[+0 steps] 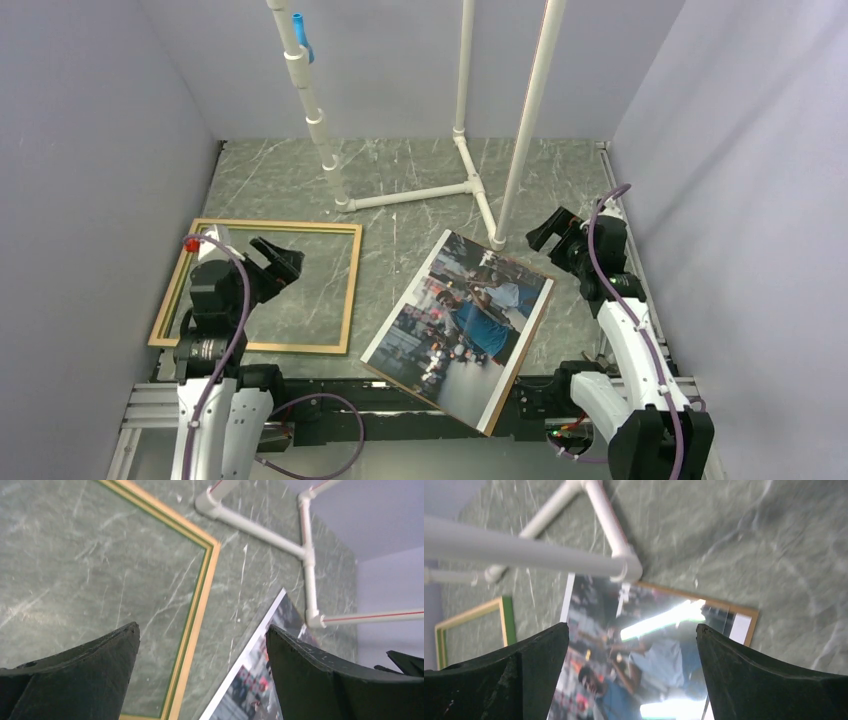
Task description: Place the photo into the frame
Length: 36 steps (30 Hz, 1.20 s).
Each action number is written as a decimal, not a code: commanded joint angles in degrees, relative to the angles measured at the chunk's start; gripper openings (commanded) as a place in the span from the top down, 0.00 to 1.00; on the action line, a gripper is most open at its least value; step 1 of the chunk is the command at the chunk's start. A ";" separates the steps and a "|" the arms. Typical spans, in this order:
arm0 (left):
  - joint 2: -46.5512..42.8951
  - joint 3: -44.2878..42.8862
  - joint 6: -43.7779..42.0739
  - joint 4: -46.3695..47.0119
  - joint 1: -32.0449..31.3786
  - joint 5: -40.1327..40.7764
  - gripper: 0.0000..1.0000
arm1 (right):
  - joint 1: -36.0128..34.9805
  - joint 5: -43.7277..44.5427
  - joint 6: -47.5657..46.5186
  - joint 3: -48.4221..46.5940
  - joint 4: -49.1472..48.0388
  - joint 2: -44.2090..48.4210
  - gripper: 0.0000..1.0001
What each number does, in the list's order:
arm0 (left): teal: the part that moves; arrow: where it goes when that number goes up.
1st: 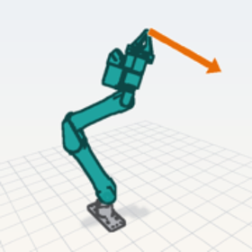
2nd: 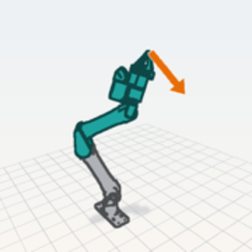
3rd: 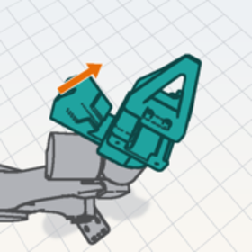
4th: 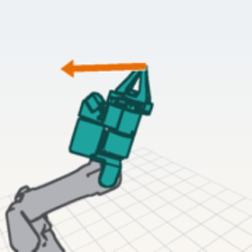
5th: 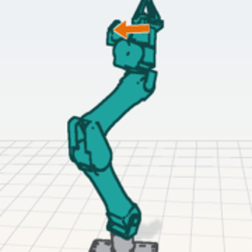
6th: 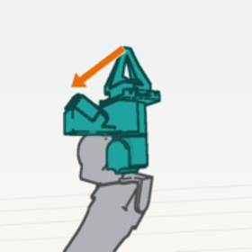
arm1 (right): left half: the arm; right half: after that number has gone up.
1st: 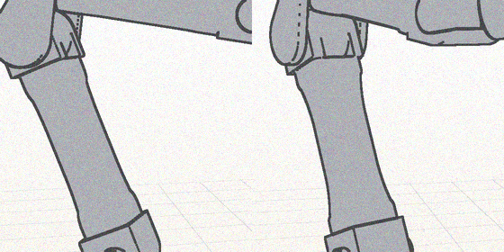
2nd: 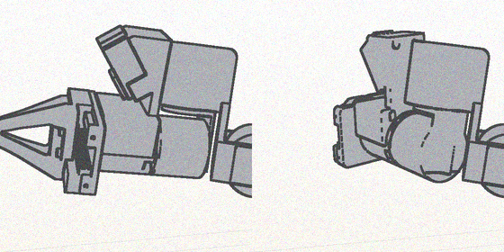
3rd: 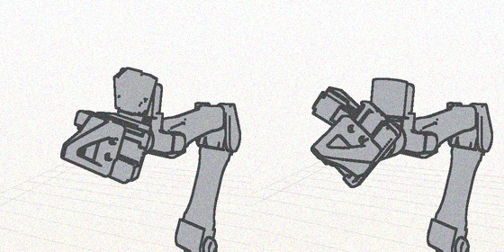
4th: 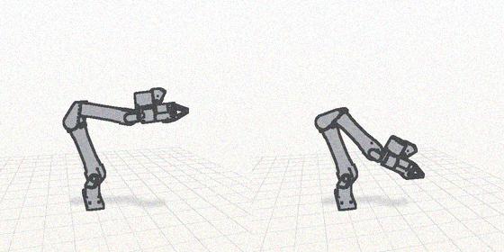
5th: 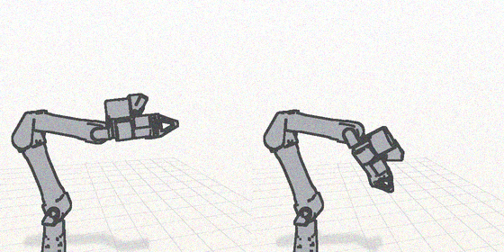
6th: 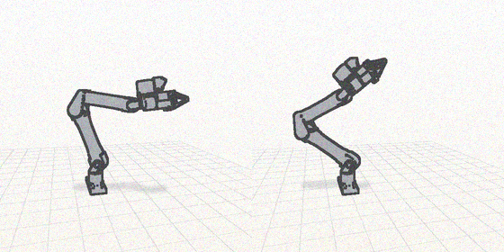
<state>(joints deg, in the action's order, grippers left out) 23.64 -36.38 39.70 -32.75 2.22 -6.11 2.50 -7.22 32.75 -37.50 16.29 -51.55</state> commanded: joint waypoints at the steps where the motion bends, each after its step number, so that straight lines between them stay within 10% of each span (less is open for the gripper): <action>1: 5.98 -1.42 -1.77 -1.53 0.20 -6.10 0.01 | 0.16 -9.08 -0.12 0.55 6.98 0.41 0.00; 9: 11.91 -0.04 -2.73 1.62 -1.62 -14.19 0.01 | -4.96 -18.58 -0.46 2.91 5.18 0.59 0.00; 19: 24.27 -4.06 -3.65 4.71 -17.21 -3.54 0.01 | -20.03 -12.27 -4.39 2.73 4.00 -0.05 0.00; 28: 44.13 -19.91 -1.63 -8.00 -32.57 11.08 0.01 | -36.34 4.87 -8.51 -4.46 2.14 -10.24 0.00; 36: 44.50 -19.72 2.32 -4.57 -36.57 10.88 0.01 | -41.96 22.25 -14.53 -13.95 4.32 -22.37 0.00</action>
<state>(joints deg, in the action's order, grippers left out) 69.63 -56.03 38.89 -38.70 -33.50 3.31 -39.44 2.96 22.17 -46.63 20.84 -70.57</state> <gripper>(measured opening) 0.991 0.997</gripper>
